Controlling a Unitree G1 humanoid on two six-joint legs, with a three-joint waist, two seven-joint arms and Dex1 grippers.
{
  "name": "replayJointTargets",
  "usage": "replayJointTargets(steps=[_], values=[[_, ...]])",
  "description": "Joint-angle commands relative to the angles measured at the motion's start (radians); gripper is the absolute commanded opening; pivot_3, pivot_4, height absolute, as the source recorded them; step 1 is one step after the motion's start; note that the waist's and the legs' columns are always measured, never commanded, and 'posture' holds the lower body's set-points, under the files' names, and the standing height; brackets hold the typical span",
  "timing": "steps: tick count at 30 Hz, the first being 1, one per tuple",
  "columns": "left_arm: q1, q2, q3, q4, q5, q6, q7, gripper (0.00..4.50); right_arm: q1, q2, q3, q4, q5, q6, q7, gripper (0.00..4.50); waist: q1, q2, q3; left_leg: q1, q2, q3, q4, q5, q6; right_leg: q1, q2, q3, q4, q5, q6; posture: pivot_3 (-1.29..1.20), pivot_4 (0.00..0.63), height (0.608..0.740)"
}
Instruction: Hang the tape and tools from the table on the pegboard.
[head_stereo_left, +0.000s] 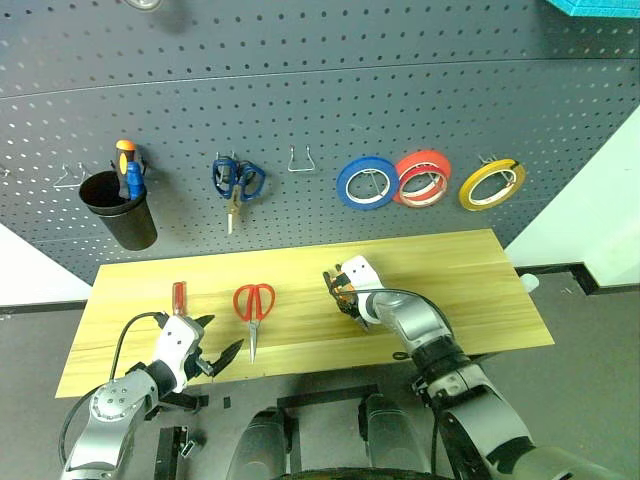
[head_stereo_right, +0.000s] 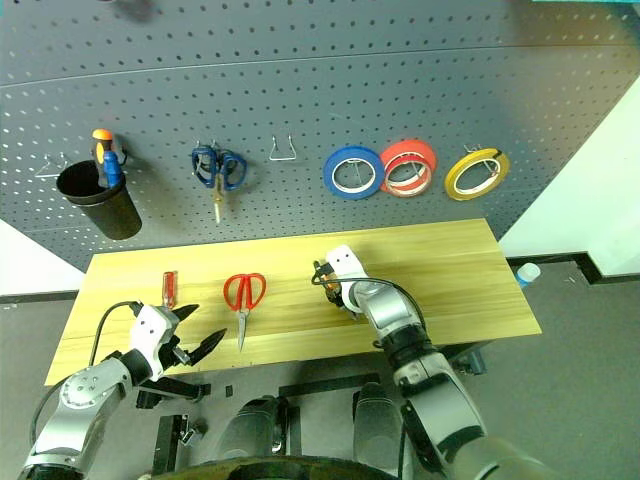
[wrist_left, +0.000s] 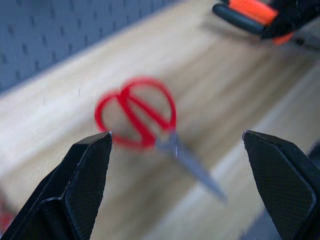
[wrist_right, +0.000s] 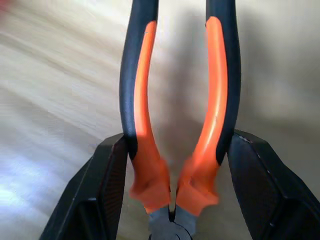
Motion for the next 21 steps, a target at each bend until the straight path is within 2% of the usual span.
replayJointTargets(steps=[1,5,11,15,21], values=[[-0.002,-0.021,0.054,-0.059,-0.070,-0.052,-0.012,4.38,-0.004,-0.077,0.048,-0.213,0.022,-0.279,0.180,2.65,0.001,0.000,0.000,0.000,0.000,0.000,0.000,0.000,0.000,0.000,0.000,0.000,0.000,0.000,0.000,-0.01,0.110,0.740],[-0.039,-0.037,0.072,-0.067,-0.089,-0.091,-0.016,4.38,-0.023,-0.127,0.051,-0.309,0.077,-0.452,0.323,2.65,0.004,-0.001,0.000,0.000,0.000,0.000,0.001,0.000,0.000,0.001,0.000,0.000,0.000,0.000,0.000,-0.02,0.106,0.740],[-0.202,-0.068,0.117,-0.041,-0.080,-0.182,0.050,4.38,-0.179,-0.044,-0.020,-0.309,0.165,-0.534,0.355,2.65,0.005,-0.002,-0.001,0.000,0.000,0.000,0.004,0.001,-0.002,0.002,0.000,0.000,0.000,0.002,0.000,-0.04,0.088,0.740],[-0.306,-0.096,0.115,0.014,-0.027,-0.290,0.100,4.38,-0.342,0.063,-0.106,-0.169,0.201,-0.657,0.273,2.65,0.003,-0.002,-0.001,0.001,0.000,0.000,0.004,0.002,-0.003,0.003,0.001,0.000,0.000,0.006,0.000,-0.04,0.081,0.740],[-0.338,-0.121,0.102,0.057,0.002,-0.352,0.131,4.38,-0.508,0.152,-0.201,0.100,0.223,-0.799,0.194,2.65,0.002,-0.004,-0.002,0.001,0.000,0.000,0.001,0.002,-0.003,0.002,0.001,0.000,-0.002,0.008,0.000,-0.04,0.078,0.740]])
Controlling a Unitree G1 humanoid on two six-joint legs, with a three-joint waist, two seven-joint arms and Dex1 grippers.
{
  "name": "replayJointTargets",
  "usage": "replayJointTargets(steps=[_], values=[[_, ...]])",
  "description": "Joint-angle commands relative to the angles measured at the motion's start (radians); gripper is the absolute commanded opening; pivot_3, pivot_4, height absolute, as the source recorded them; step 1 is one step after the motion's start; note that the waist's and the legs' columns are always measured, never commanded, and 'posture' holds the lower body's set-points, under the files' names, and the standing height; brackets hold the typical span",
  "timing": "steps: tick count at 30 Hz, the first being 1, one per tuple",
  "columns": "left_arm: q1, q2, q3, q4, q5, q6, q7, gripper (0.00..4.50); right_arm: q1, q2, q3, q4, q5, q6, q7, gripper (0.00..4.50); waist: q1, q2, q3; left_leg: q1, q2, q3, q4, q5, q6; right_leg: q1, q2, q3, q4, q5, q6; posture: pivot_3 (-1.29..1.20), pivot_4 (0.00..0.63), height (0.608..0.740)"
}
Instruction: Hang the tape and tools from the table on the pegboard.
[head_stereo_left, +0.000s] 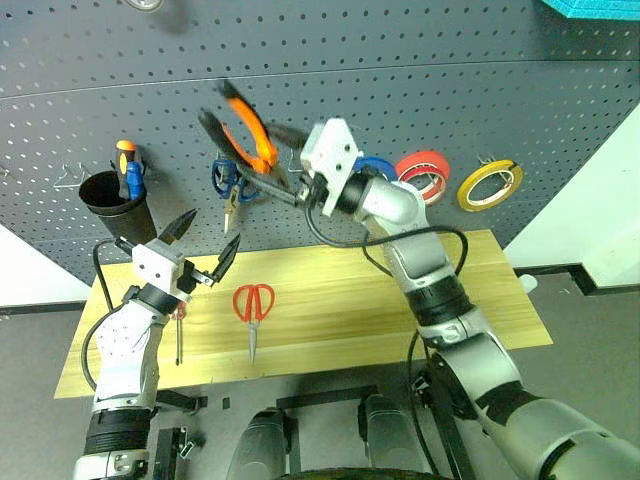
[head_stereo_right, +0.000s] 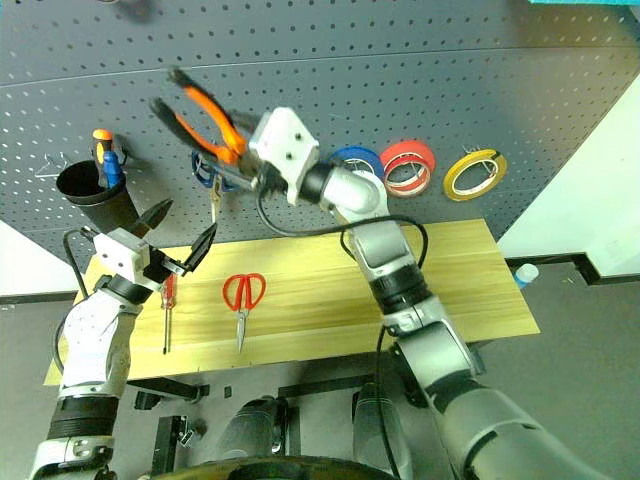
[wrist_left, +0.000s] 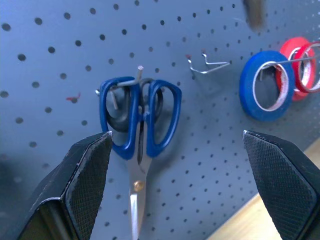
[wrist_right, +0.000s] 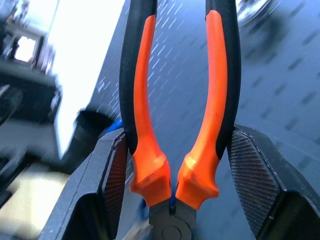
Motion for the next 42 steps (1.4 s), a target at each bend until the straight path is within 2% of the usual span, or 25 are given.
replayJointTargets(steps=[1,11,19,28,41,42], values=[[-0.004,-0.010,0.005,0.001,0.012,-0.050,0.023,4.38,-0.093,0.037,-0.069,0.137,0.028,-0.098,-0.046,2.65,0.001,0.000,0.000,0.000,0.000,0.000,0.000,0.000,0.000,0.000,0.000,0.000,0.000,0.000,0.000,-0.03,0.078,0.740],[0.076,-0.028,-0.006,-0.045,0.018,-0.064,0.052,4.38,-0.249,0.071,-0.139,0.552,-0.011,-0.402,-0.140,2.65,0.000,0.000,0.000,0.000,0.000,0.000,-0.001,0.000,0.000,0.000,0.000,0.000,0.001,0.000,0.000,0.00,0.091,0.740],[0.119,-0.032,-0.012,-0.107,-0.013,-0.043,0.055,4.38,-0.278,0.068,-0.139,0.740,-0.087,-0.545,-0.247,2.65,0.001,0.001,0.000,0.000,0.000,0.000,0.000,0.000,0.000,0.000,0.000,0.000,0.001,0.000,0.000,0.02,0.105,0.740],[0.187,-0.032,-0.033,-0.210,-0.059,0.001,0.027,4.38,-0.288,0.054,-0.151,0.829,-0.146,-0.605,-0.359,2.65,0.000,0.002,0.001,0.001,0.000,0.000,-0.001,0.000,0.000,-0.001,0.001,0.001,0.002,0.000,0.000,0.03,0.117,0.740],[0.260,-0.044,-0.033,-0.295,-0.056,0.042,0.039,4.38,-0.269,0.057,-0.158,0.881,-0.170,-0.564,-0.366,2.65,0.003,0.002,0.002,0.001,0.000,-0.001,0.001,0.000,0.000,-0.001,0.001,0.001,0.005,-0.002,-0.004,0.05,0.135,0.740],[0.263,-0.043,-0.033,-0.298,-0.055,0.045,0.040,4.38,-0.266,0.058,-0.167,0.884,-0.158,-0.545,-0.345,3.00,0.003,0.002,0.002,0.001,0.000,-0.001,0.001,0.000,0.000,-0.001,0.001,0.001,0.005,-0.002,-0.004,0.06,0.136,0.740]])
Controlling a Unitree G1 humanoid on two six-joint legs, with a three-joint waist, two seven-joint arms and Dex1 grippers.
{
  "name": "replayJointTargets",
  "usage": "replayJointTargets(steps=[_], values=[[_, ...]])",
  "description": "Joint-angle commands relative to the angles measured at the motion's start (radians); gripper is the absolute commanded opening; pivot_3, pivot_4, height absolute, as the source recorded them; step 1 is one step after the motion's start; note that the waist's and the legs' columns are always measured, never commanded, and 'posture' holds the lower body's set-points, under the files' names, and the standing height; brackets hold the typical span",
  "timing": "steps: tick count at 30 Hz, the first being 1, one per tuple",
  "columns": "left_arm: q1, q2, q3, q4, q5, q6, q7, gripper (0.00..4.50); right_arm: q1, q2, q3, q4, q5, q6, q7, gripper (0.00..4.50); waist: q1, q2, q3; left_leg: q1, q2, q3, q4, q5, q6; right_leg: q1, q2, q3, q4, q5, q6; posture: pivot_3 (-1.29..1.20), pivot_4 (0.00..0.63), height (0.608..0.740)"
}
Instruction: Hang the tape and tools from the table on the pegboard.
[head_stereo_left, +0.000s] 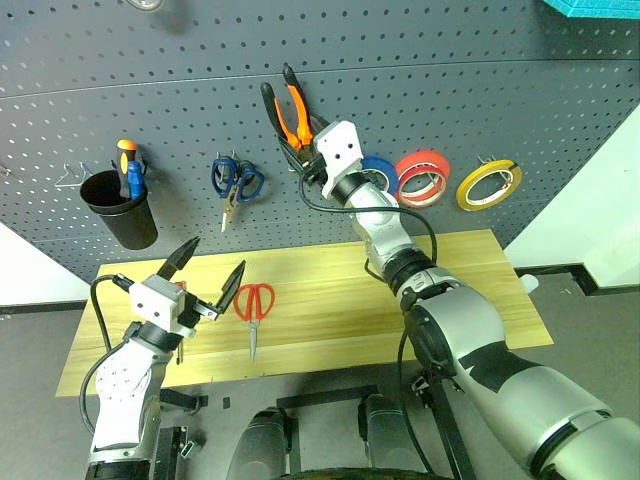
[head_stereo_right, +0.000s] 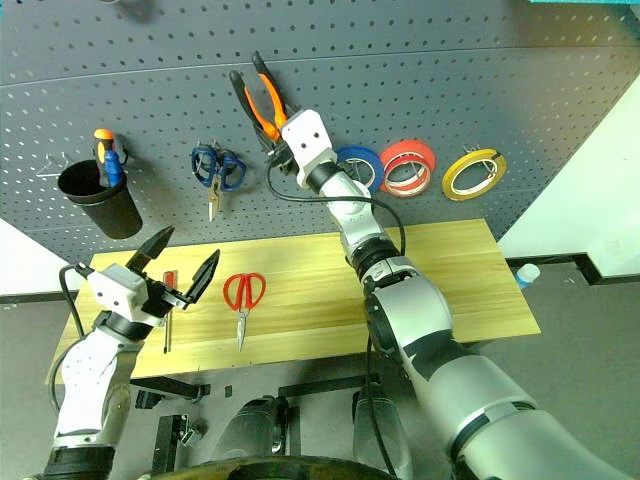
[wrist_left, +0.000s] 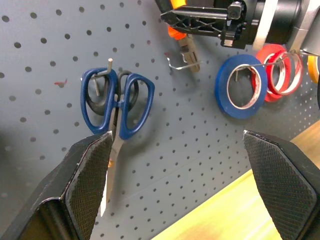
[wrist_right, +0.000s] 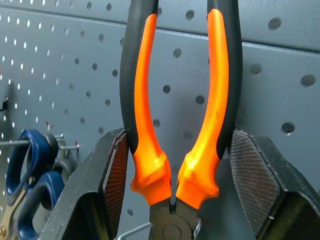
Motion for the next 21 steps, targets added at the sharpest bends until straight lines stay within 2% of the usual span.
replayJointTargets(steps=[1,5,10,14,18,21], values=[[0.011,0.001,0.002,-0.055,-0.010,0.002,0.008,4.38,-0.029,0.004,-0.033,-0.005,0.033,0.038,0.047,3.37,0.000,0.000,0.000,0.000,0.000,0.000,0.000,0.000,0.000,0.000,0.000,0.000,0.000,0.000,0.000,0.06,0.136,0.740],[0.008,0.007,0.009,-0.054,-0.012,0.012,0.007,4.38,-0.023,-0.002,-0.033,-0.022,0.024,0.047,0.048,4.47,0.001,0.000,0.000,0.000,0.000,0.000,0.001,0.000,0.000,0.000,0.000,0.000,0.001,0.000,0.000,0.05,0.134,0.740],[0.013,0.013,0.024,-0.059,-0.008,0.041,0.023,4.38,0.027,-0.034,0.011,-0.092,-0.013,-0.063,0.106,4.47,-0.001,0.000,0.000,0.001,0.000,0.000,0.001,0.000,0.000,0.000,0.000,0.000,0.003,0.000,0.000,0.04,0.127,0.740],[0.055,0.013,0.032,-0.100,0.013,0.098,0.065,4.38,0.138,-0.077,0.064,-0.243,0.048,-0.177,0.347,4.47,-0.001,0.000,0.000,0.001,0.000,0.000,0.001,0.000,0.000,0.000,0.000,0.000,0.003,-0.001,0.002,0.03,0.126,0.740],[0.123,-0.007,0.030,-0.157,0.042,0.153,0.124,4.38,0.282,-0.151,0.101,-0.488,0.129,-0.170,0.486,4.47,0.000,0.000,0.000,0.002,0.000,0.000,0.001,0.000,0.000,0.000,0.000,0.001,0.005,-0.002,0.002,0.03,0.129,0.740],[0.164,-0.022,0.001,-0.188,0.071,0.251,0.174,4.38,0.406,-0.239,0.133,-0.688,0.198,-0.066,0.594,4.47,0.007,0.000,0.000,0.003,0.000,-0.001,0.001,0.000,0.000,0.000,0.000,0.001,0.006,-0.003,0.001,0.04,0.131,0.740]])
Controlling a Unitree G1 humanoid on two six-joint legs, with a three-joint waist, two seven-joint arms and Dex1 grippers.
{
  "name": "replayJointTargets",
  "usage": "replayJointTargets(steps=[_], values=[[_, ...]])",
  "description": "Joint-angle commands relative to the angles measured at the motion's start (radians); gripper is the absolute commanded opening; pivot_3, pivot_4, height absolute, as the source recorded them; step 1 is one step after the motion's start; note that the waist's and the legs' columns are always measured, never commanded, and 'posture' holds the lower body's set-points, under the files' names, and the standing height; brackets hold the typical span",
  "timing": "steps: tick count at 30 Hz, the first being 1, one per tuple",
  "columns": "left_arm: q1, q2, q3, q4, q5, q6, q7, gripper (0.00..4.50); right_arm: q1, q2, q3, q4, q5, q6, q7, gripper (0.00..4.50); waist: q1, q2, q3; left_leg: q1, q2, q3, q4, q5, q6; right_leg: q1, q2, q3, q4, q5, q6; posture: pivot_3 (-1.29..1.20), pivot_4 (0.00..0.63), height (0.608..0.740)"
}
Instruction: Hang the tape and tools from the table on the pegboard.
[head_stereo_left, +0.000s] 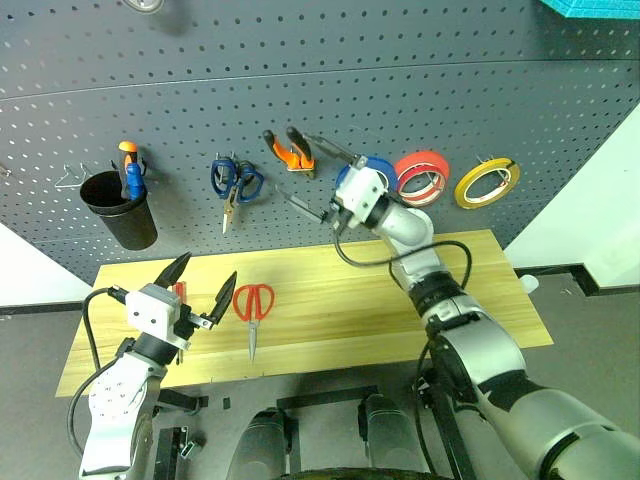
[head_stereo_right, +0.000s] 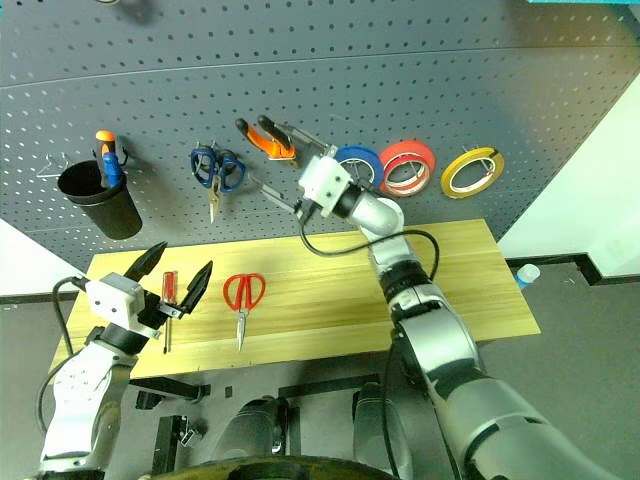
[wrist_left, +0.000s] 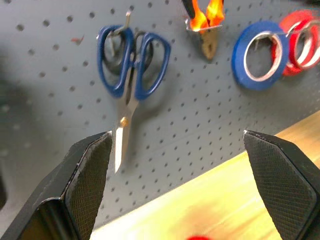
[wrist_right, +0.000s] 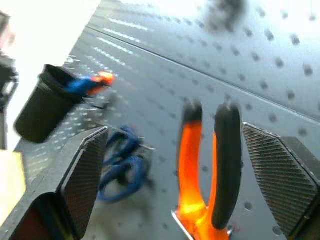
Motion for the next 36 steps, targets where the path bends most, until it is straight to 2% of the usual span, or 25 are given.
replayJointTargets(steps=[1,4,8,10,15,21,30,36], values=[[0.031,-0.013,-0.022,-0.060,0.025,0.089,0.048,4.38,0.086,-0.075,0.032,-0.221,0.090,0.114,0.114,4.47,0.009,0.000,0.000,0.000,0.000,0.000,0.000,0.000,0.000,0.000,0.000,0.000,0.001,0.000,0.000,0.04,0.131,0.740],[0.021,-0.035,-0.055,-0.053,0.085,0.168,0.107,4.38,0.191,-0.170,0.067,-0.337,0.112,0.216,0.207,4.47,0.021,-0.001,0.001,0.003,0.000,0.000,0.002,0.000,0.000,0.002,0.000,0.000,0.002,-0.004,0.001,0.04,0.134,0.740],[-0.067,-0.050,-0.116,0.022,0.145,0.483,0.196,4.38,0.322,-0.293,0.108,-0.424,0.155,0.314,0.363,4.47,0.032,-0.004,0.004,0.013,0.000,0.000,0.001,-0.001,0.000,0.013,-0.001,0.000,0.000,-0.006,0.000,0.03,0.131,0.740],[-0.121,-0.059,-0.142,0.063,0.168,0.609,0.229,4.38,0.364,-0.334,0.122,-0.443,0.161,0.330,0.418,4.47,0.029,-0.007,0.006,0.013,0.000,0.000,0.002,-0.001,-0.001,0.014,-0.001,-0.001,-0.001,-0.006,0.000,0.02,0.131,0.740],[-0.251,-0.110,-0.214,0.130,0.205,0.818,0.279,4.44,0.429,-0.399,0.138,-0.436,0.131,0.304,0.485,4.50,0.020,-0.011,0.008,0.012,0.000,0.001,0.000,-0.001,-0.001,0.014,-0.002,-0.001,-0.006,-0.006,0.001,0.01,0.128,0.740],[-0.415,-0.206,-0.208,0.256,0.227,1.032,0.382,4.44,0.479,-0.430,0.115,-0.427,0.167,0.365,0.538,4.50,0.022,-0.015,0.010,0.013,0.000,0.000,0.000,-0.001,0.000,0.016,-0.001,-0.002,-0.005,-0.005,0.002,-0.01,0.130,0.740],[-0.527,-0.257,-0.155,0.410,0.232,1.160,0.474,4.44,0.484,-0.428,0.079,-0.410,0.154,0.379,0.507,4.50,0.021,-0.019,0.013,0.012,0.000,0.000,0.000,-0.001,-0.001,0.016,-0.001,-0.003,-0.007,-0.005,0.002,-0.04,0.124,0.740],[-0.586,-0.294,-0.058,0.503,0.178,1.167,0.485,4.44,0.498,-0.436,0.071,-0.416,0.150,0.376,0.492,4.50,0.021,-0.019,0.013,0.012,0.000,0.000,0.000,-0.001,-0.001,0.019,-0.002,-0.002,-0.012,-0.004,0.004,-0.05,0.122,0.740]])
